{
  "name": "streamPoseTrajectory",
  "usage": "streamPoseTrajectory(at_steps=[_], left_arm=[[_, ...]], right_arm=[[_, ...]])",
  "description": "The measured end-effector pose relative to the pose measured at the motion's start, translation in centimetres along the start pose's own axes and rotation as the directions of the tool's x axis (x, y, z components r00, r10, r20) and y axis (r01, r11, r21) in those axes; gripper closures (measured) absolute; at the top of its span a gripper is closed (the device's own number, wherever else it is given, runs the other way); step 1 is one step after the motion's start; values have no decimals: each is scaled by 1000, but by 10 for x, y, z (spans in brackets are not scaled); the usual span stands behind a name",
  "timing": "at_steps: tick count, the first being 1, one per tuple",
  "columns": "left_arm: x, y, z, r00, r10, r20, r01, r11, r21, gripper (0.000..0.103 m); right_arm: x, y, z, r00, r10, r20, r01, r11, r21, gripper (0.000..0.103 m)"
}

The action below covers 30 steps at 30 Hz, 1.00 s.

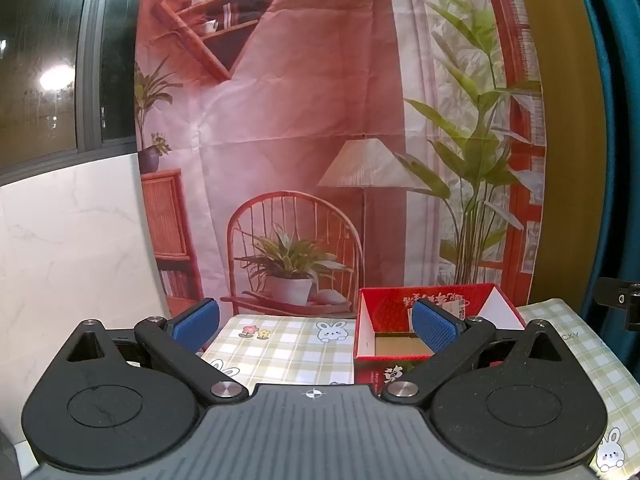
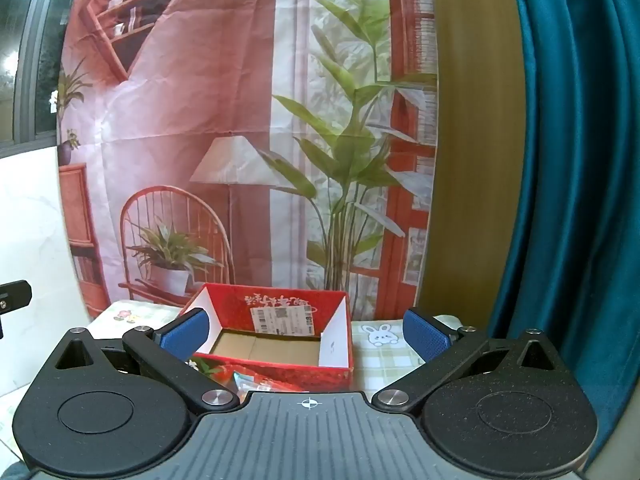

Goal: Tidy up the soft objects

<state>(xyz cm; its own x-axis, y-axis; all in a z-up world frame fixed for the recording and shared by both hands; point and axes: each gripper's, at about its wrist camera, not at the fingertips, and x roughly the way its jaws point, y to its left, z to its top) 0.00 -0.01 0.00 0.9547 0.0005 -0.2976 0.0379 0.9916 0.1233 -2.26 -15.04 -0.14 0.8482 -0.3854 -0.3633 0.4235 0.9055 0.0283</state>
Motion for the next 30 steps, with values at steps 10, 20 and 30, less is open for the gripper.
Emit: streamPoseTrajectory(at_steps=[10, 20, 30], left_arm=[[2, 1, 0, 1000, 0, -7, 0, 1000, 2, 0], [2, 4, -3, 1000, 1, -3, -1, 1000, 0, 0], [2, 3, -3, 1000, 2, -3, -2, 1000, 0, 0]], right_arm=[[1, -1, -1, 1000, -1, -1, 1, 1000, -2, 0], [2, -1, -1, 1000, -1, -1, 1, 1000, -3, 0], [1, 0, 0, 1000, -2, -3, 2, 1000, -4, 0]])
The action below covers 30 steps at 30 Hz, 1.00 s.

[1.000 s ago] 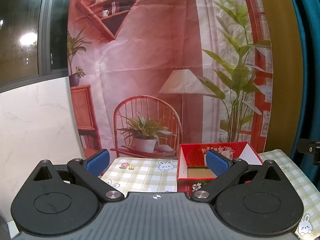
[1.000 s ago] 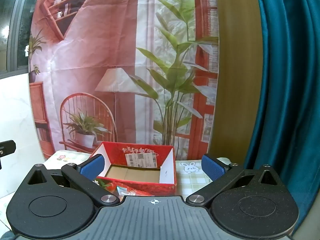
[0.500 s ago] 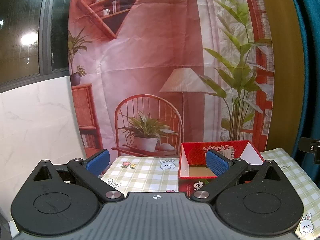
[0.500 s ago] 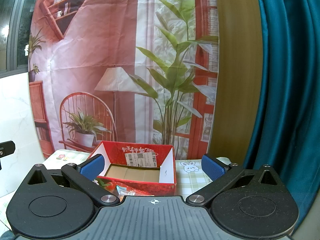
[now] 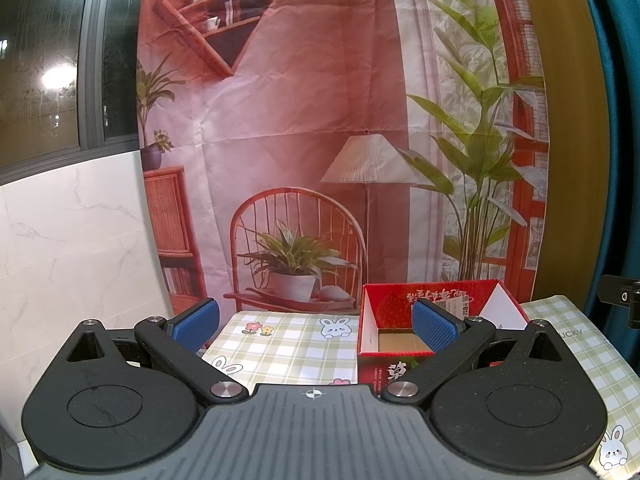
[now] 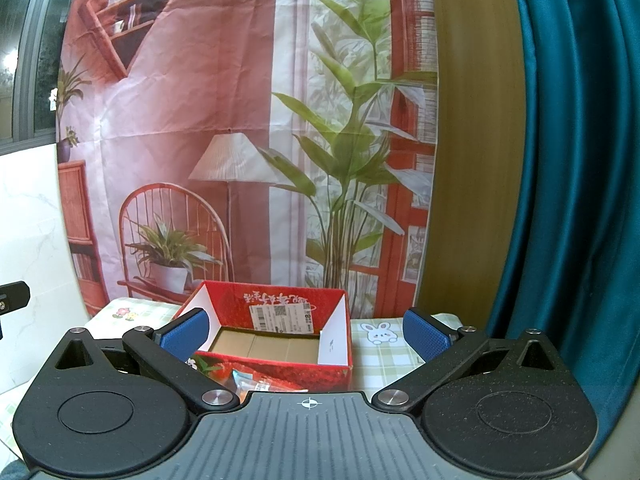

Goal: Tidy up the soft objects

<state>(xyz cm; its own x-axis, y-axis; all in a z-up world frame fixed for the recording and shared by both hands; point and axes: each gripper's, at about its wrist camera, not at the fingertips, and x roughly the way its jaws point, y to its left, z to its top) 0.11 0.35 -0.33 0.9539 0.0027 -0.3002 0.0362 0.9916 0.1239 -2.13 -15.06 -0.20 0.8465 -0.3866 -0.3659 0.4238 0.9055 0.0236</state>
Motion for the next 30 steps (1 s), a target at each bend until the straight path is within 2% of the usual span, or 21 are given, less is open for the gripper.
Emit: streamPoseTrajectory(at_steps=[16, 19, 25, 27, 30], left_arm=[[6, -2, -8, 1000, -14, -9, 14, 1000, -8, 0], [11, -5, -18, 998, -34, -49, 34, 999, -2, 0], [30, -4, -39, 990, -38, -139, 41, 999, 23, 0], [38, -1, -49, 974, -25, -224, 39, 997, 59, 0], [52, -3, -69, 949, -48, -311, 70, 996, 60, 0]], right_arm=[[-2, 1, 1, 1000, 12, -1, -12, 1000, 2, 0], [0, -2, -4, 999, 39, -1, -39, 999, 7, 0], [17, -8, -34, 998, 67, -15, -67, 998, -7, 0], [23, -10, -51, 999, 40, -23, -41, 998, -42, 0], [29, -6, -70, 999, 11, -38, -14, 996, -83, 0]])
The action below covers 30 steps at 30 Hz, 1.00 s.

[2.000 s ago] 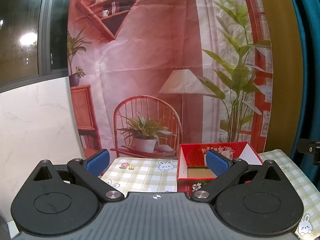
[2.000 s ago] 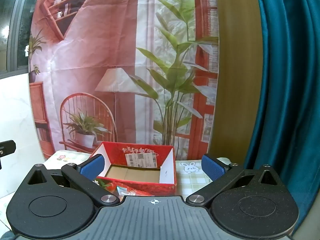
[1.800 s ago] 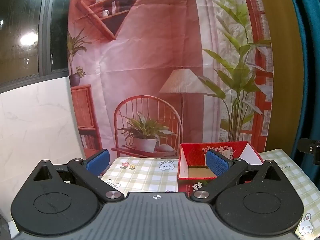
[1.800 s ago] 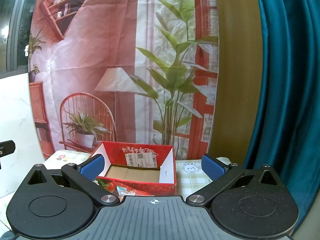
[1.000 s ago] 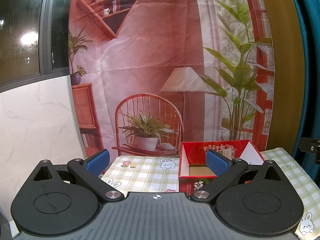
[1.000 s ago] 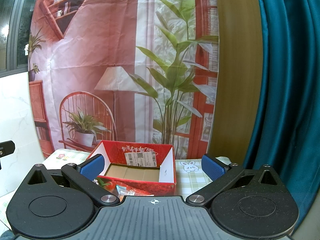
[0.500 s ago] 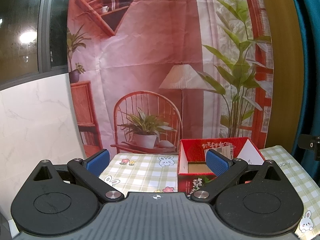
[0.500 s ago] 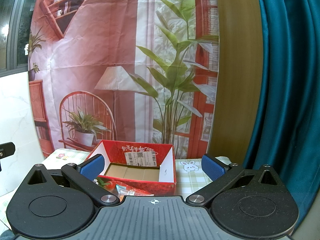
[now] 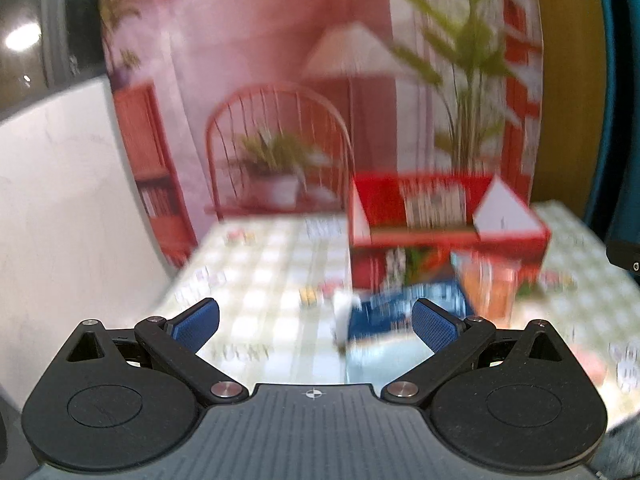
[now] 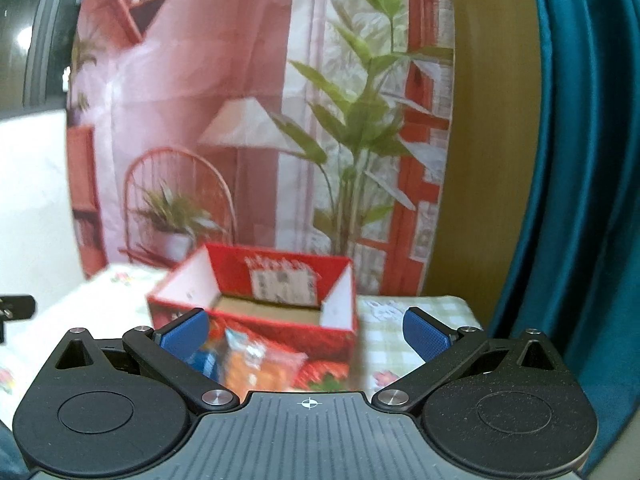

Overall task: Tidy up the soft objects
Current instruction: 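Lower the right tool onto the blue cotton pad pack and close it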

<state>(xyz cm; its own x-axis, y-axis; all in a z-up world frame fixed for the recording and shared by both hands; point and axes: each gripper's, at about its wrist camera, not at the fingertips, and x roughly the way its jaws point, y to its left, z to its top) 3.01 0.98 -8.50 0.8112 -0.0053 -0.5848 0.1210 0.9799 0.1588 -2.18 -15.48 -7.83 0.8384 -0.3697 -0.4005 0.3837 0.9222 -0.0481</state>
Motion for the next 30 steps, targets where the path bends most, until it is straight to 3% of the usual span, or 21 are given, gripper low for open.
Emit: streamPoseTrajectory(at_steps=[6, 10, 13, 19, 25, 30], left_arm=[[39, -6, -24, 984, -128, -124, 121, 991, -64, 1], [46, -9, -27, 971, -180, -158, 162, 979, -122, 1], [59, -7, -25, 964, -208, -168, 181, 970, -161, 6], [94, 5, -21, 956, -233, -181, 198, 962, -189, 20], [122, 16, -36, 931, -301, -206, 257, 942, -218, 30], [134, 17, -48, 912, -365, -190, 308, 912, -272, 31]], right_arm=[[21, 15, -47, 989, 94, -118, -101, 993, -54, 0], [34, 21, -61, 971, 165, -173, -170, 985, -16, 0], [47, 27, -64, 966, 171, -194, -183, 982, -41, 1], [82, 37, -63, 944, 218, -246, -239, 969, -59, 26], [110, 45, -77, 909, 284, -303, -296, 955, 9, 53], [110, 51, -81, 912, 311, -268, -325, 946, -8, 57]])
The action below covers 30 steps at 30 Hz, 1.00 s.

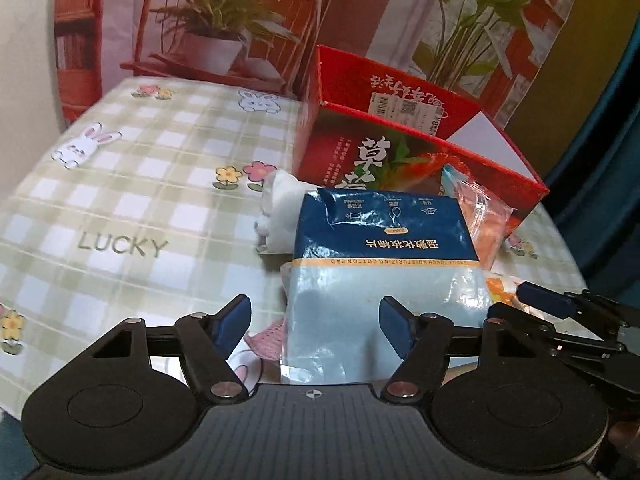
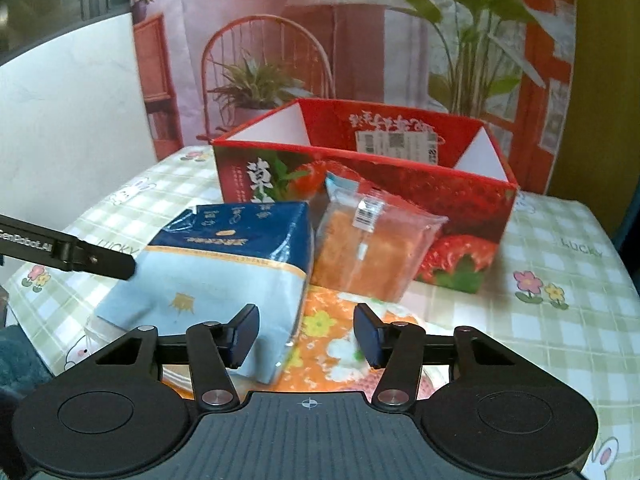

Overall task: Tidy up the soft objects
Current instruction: 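Lower the right tool onto the blue cotton pad pack and close it, then carry the blue cotton pad pack with the right tool into the red box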

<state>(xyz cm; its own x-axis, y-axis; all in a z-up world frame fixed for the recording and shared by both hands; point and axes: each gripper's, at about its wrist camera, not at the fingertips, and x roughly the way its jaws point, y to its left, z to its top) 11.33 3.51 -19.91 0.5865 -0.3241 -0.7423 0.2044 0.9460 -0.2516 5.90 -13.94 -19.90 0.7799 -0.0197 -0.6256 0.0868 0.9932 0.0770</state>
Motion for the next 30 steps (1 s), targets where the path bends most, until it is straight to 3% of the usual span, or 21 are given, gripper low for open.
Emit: streamPoseTrajectory(at_steps=[5, 6, 8, 13, 20, 30], left_arm=[[12, -4, -5, 1000, 15, 11, -15, 998, 53, 32], [13, -4, -6, 1000, 11, 8, -12, 998, 67, 34], [22, -7, -6, 1000, -2, -18, 4, 995, 100, 48], [33, -16, 0, 1000, -3, -6, 4, 984, 177, 51], [32, -17, 3, 999, -18, 27, 13, 987, 162, 51], [45, -4, 3, 999, -33, -15, 34, 997, 75, 47]], right_arm=[[7, 5, 1, 999, 43, -16, -44, 999, -28, 60], [12, 5, 0, 998, 48, -31, -49, 998, -28, 60], [20, 5, -2, 997, 51, -55, -53, 998, -21, 61], [32, 3, -1, 996, 75, -43, -75, 997, -11, 63], [35, 8, 5, 995, 94, -23, -95, 995, -29, 67], [45, -5, 2, 991, 128, -27, -126, 991, 45, 64]])
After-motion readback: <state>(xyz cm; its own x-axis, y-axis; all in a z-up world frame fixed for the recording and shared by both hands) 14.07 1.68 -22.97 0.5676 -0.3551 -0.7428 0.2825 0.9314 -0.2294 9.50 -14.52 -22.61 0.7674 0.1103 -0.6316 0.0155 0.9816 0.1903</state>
